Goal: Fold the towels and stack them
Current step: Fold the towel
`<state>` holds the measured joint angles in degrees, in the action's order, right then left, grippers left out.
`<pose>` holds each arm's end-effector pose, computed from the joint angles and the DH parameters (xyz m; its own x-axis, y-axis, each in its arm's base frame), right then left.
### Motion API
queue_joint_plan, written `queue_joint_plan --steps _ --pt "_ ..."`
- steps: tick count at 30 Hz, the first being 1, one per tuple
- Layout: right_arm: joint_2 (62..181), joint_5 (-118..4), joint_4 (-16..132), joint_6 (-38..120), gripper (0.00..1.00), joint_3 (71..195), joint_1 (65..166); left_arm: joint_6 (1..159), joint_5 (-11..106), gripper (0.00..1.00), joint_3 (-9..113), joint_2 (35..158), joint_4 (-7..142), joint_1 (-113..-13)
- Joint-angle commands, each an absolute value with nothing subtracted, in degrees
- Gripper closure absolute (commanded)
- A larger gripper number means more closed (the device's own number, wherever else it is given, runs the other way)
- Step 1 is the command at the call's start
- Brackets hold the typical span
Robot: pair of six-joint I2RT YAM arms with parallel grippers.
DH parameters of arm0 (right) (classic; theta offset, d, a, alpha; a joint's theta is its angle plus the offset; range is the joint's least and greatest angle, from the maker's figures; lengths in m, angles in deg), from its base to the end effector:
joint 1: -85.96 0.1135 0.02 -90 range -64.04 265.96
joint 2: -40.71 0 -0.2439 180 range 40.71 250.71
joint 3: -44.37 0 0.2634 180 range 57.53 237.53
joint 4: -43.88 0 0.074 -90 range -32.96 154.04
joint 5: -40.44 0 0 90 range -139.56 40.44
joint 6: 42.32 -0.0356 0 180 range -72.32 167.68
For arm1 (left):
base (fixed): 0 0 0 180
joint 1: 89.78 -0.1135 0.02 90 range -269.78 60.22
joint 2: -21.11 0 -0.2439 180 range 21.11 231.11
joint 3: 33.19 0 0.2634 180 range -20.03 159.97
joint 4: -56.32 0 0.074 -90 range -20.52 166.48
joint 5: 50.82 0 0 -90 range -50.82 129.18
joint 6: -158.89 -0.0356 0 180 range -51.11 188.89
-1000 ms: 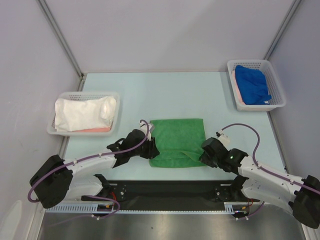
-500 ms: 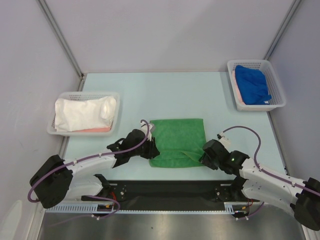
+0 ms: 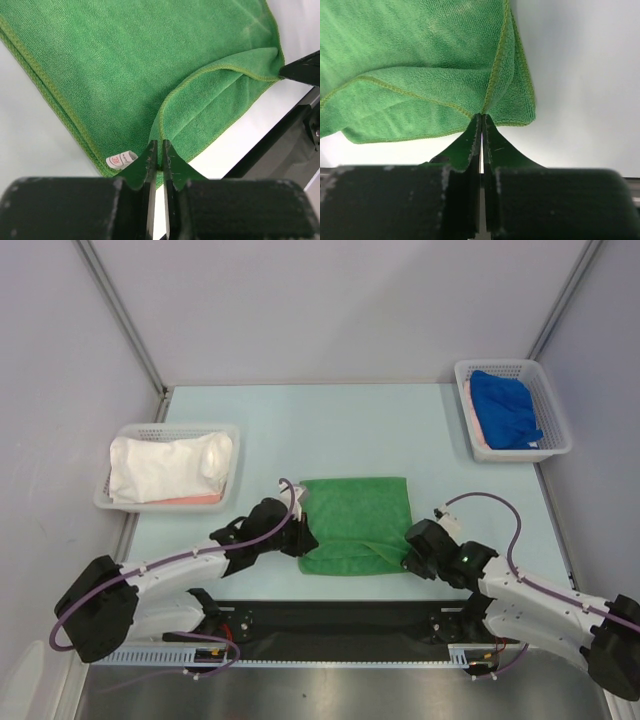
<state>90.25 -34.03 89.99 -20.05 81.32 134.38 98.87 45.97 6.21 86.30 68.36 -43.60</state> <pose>0.1233 0.1246 0.1491 -0.7964 0.4458 -0.4086 0.2866 0.8732 0.3941 0.1640 -0.1769 0.1532 -0.7582 0.0734 -0.6479 0.4644 0.7583 -0.4575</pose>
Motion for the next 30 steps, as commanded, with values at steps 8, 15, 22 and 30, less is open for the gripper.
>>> queue_joint_plan --steps 8,15,22,30 --pt "79.6 -31.4 100.8 -21.1 1.00 81.7 132.7 99.7 46.9 0.98 3.8 80.3 69.0 -43.1" --pt "74.3 -32.6 106.3 -21.4 1.00 80.4 131.0 101.1 46.6 0.99 0.7 76.5 70.6 -43.1" --pt "71.8 -34.0 107.7 -21.6 1.00 79.6 130.0 103.8 45.1 1.00 -2.3 71.7 72.4 -43.0" --pt "72.1 -35.2 107.1 -20.1 0.71 79.5 129.8 106.2 43.0 0.66 -4.1 68.0 75.0 -42.7"
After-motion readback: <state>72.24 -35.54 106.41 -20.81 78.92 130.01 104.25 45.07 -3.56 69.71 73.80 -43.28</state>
